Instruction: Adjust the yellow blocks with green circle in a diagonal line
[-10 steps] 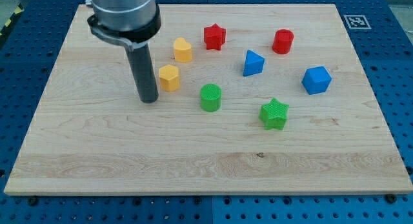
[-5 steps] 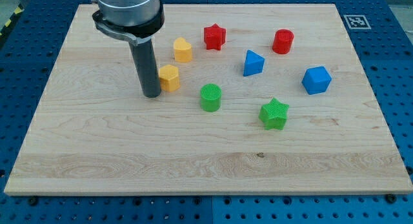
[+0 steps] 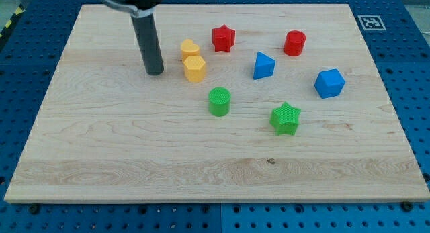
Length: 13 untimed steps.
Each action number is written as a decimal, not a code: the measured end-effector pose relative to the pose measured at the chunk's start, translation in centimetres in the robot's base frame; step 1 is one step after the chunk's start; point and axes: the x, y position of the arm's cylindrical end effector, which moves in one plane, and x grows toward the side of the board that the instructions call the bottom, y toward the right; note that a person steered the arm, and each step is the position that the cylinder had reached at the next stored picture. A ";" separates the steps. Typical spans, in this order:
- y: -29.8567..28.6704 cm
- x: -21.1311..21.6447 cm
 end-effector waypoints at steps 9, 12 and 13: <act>6.1 1.2; -4.9 2.6; -6.0 2.9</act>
